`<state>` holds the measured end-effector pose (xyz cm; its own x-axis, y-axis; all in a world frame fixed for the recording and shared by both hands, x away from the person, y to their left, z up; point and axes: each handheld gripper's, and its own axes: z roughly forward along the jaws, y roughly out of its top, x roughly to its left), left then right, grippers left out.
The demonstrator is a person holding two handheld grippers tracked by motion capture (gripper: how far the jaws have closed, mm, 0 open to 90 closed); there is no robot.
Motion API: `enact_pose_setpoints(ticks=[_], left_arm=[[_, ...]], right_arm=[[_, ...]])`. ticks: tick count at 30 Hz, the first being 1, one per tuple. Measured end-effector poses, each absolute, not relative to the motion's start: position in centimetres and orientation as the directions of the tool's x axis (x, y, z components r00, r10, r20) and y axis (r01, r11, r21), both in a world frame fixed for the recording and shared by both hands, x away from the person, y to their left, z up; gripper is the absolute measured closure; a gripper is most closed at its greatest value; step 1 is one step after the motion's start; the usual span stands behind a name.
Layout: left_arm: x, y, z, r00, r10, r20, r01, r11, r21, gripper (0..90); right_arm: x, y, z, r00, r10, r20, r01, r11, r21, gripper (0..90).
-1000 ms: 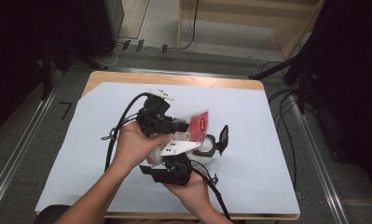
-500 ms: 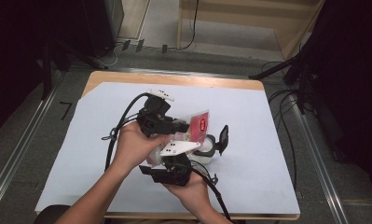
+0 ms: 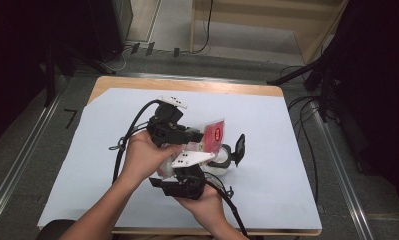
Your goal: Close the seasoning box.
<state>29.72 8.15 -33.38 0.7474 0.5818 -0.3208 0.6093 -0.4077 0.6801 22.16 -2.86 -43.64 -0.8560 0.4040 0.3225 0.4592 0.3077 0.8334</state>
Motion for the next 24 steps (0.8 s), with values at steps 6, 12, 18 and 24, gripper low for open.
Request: enact_pose_setpoints(ticks=[6, 12, 18, 24], left_arm=[[29.70, 8.14, -33.38, 0.751, 0.578, -0.318, 0.605, -0.411, 0.682, 76.6], [29.70, 8.14, -33.38, 0.751, 0.578, -0.318, 0.605, -0.411, 0.682, 76.7], [29.68, 8.13, -33.35, 0.753, 0.579, -0.312, 0.603, -0.416, 0.681, 76.7], [29.58, 8.00, -33.33, 0.753, 0.578, -0.313, 0.601, -0.413, 0.684, 76.7]], right_arm=[[22.14, -2.87, -43.66, -0.856, 0.406, 0.320, 0.457, 0.307, 0.835, 63.2], [22.13, -2.86, -43.66, -0.856, 0.406, 0.320, 0.458, 0.307, 0.834, 63.2], [22.14, -2.85, -43.67, -0.857, 0.405, 0.319, 0.457, 0.307, 0.835, 63.2], [22.12, -2.86, -43.67, -0.856, 0.407, 0.320, 0.457, 0.307, 0.835, 63.2]])
